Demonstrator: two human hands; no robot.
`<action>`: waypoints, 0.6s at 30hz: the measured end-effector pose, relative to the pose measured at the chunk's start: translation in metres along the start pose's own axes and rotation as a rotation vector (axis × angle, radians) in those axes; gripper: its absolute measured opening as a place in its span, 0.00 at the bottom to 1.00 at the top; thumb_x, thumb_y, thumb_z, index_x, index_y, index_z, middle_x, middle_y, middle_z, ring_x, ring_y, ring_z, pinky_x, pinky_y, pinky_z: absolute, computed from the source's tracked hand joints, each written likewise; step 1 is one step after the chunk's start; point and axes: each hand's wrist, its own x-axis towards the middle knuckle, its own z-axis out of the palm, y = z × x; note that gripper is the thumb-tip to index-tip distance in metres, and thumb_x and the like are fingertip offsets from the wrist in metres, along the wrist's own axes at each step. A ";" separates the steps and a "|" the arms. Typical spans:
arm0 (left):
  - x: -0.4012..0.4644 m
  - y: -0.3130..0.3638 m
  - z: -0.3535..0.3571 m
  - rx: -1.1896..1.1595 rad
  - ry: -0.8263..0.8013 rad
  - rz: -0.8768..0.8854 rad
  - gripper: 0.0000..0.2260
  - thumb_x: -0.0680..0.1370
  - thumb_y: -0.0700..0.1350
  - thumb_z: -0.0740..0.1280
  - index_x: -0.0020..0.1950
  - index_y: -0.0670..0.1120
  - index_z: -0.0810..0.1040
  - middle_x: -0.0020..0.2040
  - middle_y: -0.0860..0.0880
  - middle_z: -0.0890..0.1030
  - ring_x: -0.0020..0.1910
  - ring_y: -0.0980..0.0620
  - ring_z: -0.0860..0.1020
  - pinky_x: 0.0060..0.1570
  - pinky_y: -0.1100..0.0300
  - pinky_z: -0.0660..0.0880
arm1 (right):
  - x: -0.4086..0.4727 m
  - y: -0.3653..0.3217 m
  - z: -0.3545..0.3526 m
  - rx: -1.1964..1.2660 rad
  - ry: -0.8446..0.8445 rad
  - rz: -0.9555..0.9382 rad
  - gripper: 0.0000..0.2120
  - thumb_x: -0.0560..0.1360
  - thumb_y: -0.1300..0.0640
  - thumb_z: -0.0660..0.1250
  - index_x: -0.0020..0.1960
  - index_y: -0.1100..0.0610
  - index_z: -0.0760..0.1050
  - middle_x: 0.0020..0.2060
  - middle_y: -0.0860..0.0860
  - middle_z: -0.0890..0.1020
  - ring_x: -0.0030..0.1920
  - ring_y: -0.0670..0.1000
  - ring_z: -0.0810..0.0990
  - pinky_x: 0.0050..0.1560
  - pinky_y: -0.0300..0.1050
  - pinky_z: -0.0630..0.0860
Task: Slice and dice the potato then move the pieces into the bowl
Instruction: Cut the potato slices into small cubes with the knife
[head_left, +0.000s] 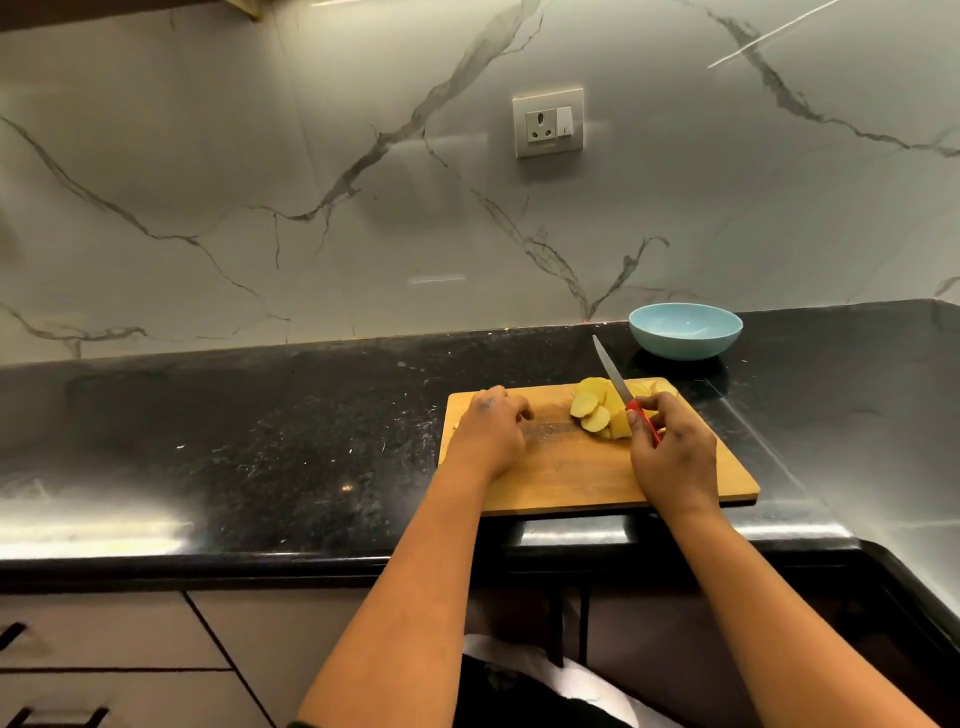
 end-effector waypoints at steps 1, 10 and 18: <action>0.007 0.007 0.000 0.016 -0.041 -0.004 0.15 0.80 0.37 0.59 0.64 0.45 0.78 0.60 0.45 0.76 0.63 0.47 0.71 0.63 0.55 0.71 | 0.000 0.000 0.000 0.004 0.000 0.002 0.03 0.77 0.60 0.68 0.50 0.58 0.77 0.38 0.47 0.76 0.38 0.48 0.75 0.38 0.45 0.76; 0.062 0.049 0.032 -0.241 -0.321 -0.153 0.34 0.77 0.52 0.71 0.79 0.50 0.59 0.73 0.47 0.70 0.72 0.45 0.68 0.68 0.48 0.69 | 0.002 0.002 0.000 0.029 -0.056 0.038 0.04 0.77 0.60 0.68 0.52 0.57 0.77 0.38 0.47 0.77 0.36 0.44 0.74 0.37 0.40 0.74; 0.071 0.034 0.040 -0.248 -0.339 -0.170 0.28 0.74 0.57 0.72 0.71 0.53 0.68 0.67 0.48 0.73 0.66 0.48 0.69 0.65 0.49 0.71 | 0.003 0.001 0.000 0.053 -0.066 0.036 0.03 0.77 0.59 0.68 0.51 0.56 0.77 0.37 0.45 0.76 0.36 0.43 0.75 0.35 0.40 0.76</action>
